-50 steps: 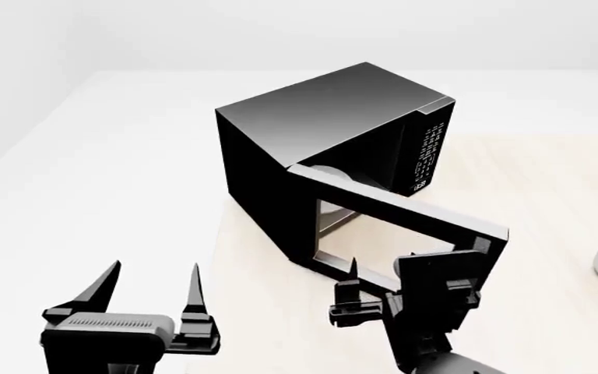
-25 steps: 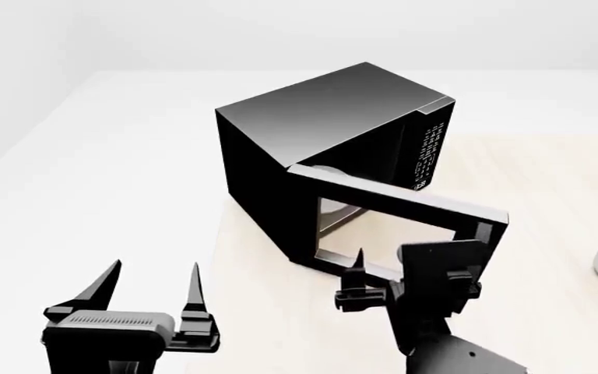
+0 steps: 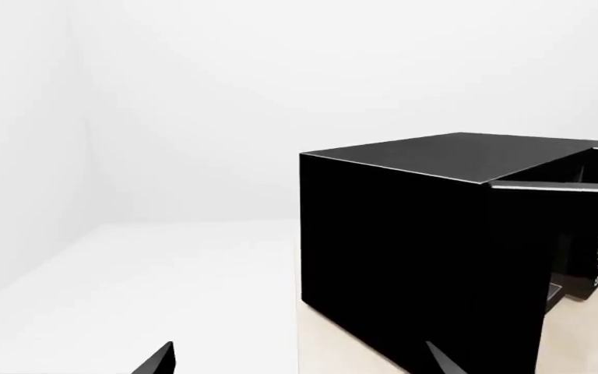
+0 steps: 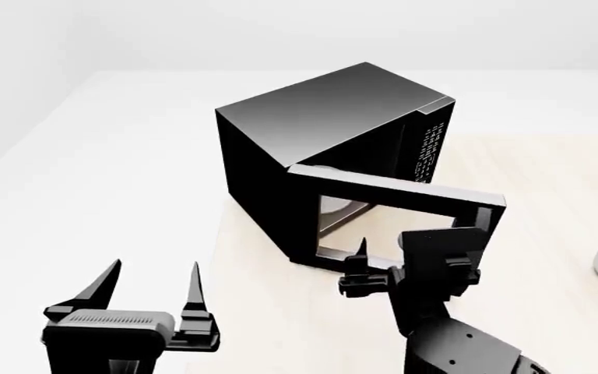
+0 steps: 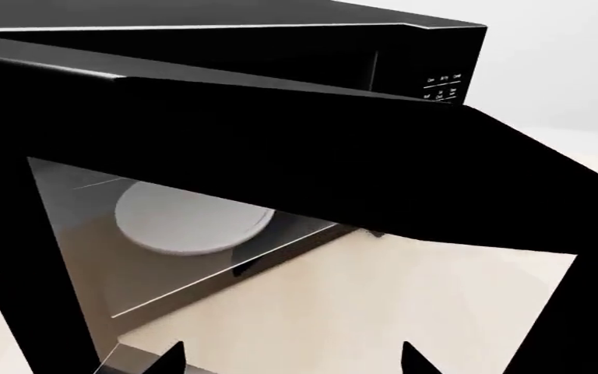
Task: Close the microwave.
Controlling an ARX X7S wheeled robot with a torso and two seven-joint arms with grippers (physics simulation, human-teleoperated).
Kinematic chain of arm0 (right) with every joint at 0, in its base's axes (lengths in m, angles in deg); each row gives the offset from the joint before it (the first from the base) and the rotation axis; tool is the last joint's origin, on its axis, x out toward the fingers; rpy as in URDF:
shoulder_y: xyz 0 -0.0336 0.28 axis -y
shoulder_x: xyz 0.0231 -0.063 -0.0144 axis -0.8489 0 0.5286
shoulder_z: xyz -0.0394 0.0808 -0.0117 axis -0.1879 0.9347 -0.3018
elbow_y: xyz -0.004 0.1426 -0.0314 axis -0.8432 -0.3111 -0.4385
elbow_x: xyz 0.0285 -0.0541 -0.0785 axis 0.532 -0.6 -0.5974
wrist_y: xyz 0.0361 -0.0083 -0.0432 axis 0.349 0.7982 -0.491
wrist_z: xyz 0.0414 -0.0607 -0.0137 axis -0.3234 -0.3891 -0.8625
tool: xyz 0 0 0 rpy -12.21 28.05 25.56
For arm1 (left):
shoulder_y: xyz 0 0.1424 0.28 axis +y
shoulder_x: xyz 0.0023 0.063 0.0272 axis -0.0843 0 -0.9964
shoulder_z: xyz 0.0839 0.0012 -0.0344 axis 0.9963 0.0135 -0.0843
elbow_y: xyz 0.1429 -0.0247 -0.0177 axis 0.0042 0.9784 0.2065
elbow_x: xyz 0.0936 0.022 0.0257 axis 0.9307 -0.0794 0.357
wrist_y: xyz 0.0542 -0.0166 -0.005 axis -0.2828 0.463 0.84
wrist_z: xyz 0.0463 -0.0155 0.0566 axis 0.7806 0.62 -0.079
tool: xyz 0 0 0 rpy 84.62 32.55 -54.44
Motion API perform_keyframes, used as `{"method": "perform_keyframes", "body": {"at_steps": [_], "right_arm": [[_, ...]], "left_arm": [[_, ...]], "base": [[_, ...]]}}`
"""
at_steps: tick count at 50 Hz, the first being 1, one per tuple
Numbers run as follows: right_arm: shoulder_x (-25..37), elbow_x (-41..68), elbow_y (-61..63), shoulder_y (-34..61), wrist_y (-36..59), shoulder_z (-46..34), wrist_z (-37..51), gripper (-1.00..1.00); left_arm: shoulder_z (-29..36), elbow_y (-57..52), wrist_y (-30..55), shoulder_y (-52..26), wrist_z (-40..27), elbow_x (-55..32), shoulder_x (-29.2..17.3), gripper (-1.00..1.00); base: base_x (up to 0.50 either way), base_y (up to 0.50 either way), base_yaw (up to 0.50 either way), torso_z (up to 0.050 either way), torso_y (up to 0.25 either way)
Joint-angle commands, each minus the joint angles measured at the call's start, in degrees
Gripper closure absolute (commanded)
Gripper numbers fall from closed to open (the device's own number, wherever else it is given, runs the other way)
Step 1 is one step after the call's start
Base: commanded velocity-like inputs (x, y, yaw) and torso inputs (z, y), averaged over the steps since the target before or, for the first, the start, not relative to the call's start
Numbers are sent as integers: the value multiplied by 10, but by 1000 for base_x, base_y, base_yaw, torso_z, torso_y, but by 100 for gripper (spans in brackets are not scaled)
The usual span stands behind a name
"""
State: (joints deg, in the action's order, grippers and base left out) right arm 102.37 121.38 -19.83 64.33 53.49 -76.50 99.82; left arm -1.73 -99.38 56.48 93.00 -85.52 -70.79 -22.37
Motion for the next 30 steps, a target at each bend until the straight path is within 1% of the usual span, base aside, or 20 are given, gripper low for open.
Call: {"method": "perform_keyframes", "body": {"at_steps": [1,30], "right_arm": [[-2,-8,-25,14,-3,6,-16,-100],[-20,-29,-121,67,-4,2,-78,-100]], "left_arm": [[2,1,-1,0,-2,-1,-1,-100],[3,4,-3,-3,-4,-5,-5,-100]], "base": [[0,0,0,0,0],[0,0,0,0,0]]}}
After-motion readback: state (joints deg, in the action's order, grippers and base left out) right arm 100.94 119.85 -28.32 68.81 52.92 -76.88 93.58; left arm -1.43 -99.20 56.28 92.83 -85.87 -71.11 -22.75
